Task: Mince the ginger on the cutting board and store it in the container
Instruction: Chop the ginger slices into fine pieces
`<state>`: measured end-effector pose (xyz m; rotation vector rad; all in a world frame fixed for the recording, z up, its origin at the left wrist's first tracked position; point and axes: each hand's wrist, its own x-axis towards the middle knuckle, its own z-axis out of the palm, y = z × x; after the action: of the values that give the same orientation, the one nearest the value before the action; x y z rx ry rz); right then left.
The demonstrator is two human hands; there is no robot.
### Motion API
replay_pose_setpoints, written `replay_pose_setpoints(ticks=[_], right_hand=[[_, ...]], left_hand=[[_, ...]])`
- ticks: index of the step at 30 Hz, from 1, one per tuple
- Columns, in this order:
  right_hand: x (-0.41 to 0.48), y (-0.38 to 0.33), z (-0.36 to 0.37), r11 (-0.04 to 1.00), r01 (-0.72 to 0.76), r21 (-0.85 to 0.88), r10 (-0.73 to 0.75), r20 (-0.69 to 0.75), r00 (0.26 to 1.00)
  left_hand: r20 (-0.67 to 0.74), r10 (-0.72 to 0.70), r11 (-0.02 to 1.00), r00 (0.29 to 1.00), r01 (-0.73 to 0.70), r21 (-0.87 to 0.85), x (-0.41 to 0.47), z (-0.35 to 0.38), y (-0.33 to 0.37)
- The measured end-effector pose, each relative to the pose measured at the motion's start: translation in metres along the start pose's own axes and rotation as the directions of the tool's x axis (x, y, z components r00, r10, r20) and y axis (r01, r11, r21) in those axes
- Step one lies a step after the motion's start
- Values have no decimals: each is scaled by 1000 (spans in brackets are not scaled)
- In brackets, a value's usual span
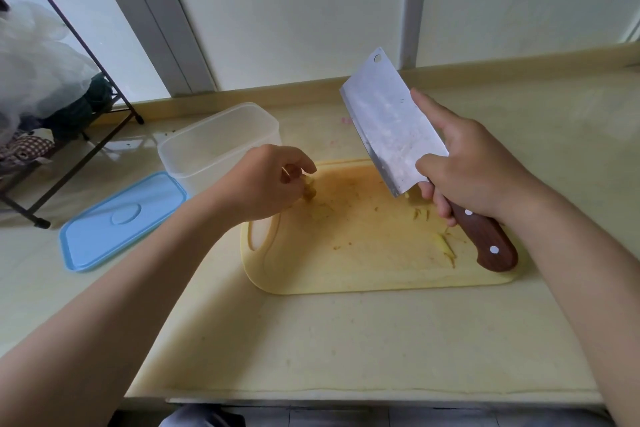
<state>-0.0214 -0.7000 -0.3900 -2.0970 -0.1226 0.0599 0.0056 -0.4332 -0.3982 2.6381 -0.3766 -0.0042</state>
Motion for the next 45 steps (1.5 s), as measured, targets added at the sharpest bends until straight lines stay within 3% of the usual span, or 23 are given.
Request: replay_pose_setpoints(ticks=[8, 15, 18, 22, 30, 39, 45], right_hand=[[-1, -1, 1, 1000, 1, -4, -1, 2, 1000], [-1, 0, 0, 1000, 0, 0, 0, 3, 1000], [-1, -1, 0, 1000, 9, -10, -9, -3, 1000], [-3, -2, 0, 1000, 11, -21, -12, -2, 1000], [-2, -1, -1, 999, 19, -40, -19, -17, 1000], [-1, 1, -3, 998, 10, -55, -11, -25, 1000], [0, 3, -3, 998, 11, -59, -13, -28, 1000]], left_hand=[[207, 35, 999, 978, -30, -27, -7, -8, 0], [21, -57, 998, 998, 58, -35, -2, -6, 1], [33, -99, 979, 995, 103, -178, -2, -8, 3], [111, -53, 954, 992, 84, -289, -7, -5, 17], [112, 159, 986, 981, -151, -76, -13, 15, 40], [79, 197, 980, 977, -198, 4, -12, 20, 41], [-63, 70, 988, 996, -61, 139, 1, -9, 15]])
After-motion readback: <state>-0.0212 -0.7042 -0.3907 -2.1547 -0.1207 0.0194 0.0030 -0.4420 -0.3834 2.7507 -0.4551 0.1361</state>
